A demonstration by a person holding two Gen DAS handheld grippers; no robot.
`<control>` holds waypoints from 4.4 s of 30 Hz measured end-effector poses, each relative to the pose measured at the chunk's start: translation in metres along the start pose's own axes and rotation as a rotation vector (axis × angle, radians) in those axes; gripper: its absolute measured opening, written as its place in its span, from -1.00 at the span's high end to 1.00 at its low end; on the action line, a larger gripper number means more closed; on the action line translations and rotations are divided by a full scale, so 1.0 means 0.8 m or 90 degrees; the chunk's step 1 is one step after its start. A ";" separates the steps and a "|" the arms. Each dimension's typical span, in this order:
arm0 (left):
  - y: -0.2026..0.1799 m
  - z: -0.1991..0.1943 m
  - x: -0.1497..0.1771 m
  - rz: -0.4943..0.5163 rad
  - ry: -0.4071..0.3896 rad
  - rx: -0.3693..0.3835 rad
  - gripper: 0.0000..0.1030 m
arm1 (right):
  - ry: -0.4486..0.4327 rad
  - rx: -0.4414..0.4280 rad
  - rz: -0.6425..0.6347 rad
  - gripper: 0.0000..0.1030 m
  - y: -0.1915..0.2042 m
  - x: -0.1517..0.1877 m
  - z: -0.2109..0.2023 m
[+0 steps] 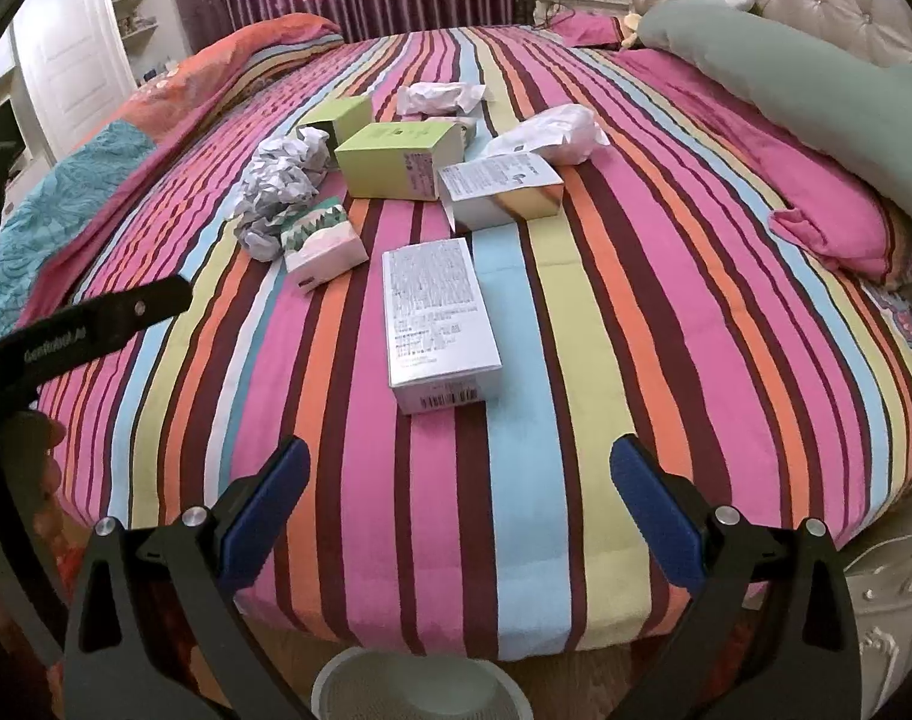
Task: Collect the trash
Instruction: 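Reach both tools toward the trash on the bed, then grasp the crumpled paper ball with left tool while right tool grasps the white box, then carry both held items down over the white mesh wastebasket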
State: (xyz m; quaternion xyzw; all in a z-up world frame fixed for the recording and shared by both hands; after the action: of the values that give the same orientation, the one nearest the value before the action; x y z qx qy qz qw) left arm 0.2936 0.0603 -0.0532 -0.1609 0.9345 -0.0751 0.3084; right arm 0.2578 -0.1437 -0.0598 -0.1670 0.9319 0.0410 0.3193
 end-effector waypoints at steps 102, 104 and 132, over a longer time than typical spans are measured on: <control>0.026 -0.110 0.193 0.067 0.127 0.073 -0.11 | 0.060 -0.137 0.006 0.10 0.018 0.128 -0.100; 0.025 -0.107 0.212 0.070 0.149 0.076 -0.11 | 0.079 -0.151 0.015 0.10 0.023 0.141 -0.097; -0.004 0.005 0.388 0.111 0.431 0.032 -0.10 | 0.408 -0.234 0.107 0.11 0.060 0.273 0.013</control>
State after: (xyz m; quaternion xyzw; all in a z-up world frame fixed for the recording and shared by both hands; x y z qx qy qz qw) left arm 0.0615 -0.0506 -0.2267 -0.0390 0.9919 -0.1209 -0.0098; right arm 0.0855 -0.1591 -0.2024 -0.1489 0.9720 0.1795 -0.0285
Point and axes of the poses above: each gripper's, at about its wrist camera, not at the fingertips, and z roughly the way its jaws point, y to its left, x to its underside, the point moved 5 cm from there along z, roughly the way its jaws point, and after that the axes turned 9 degrees about -z, right-handed, at the moved point
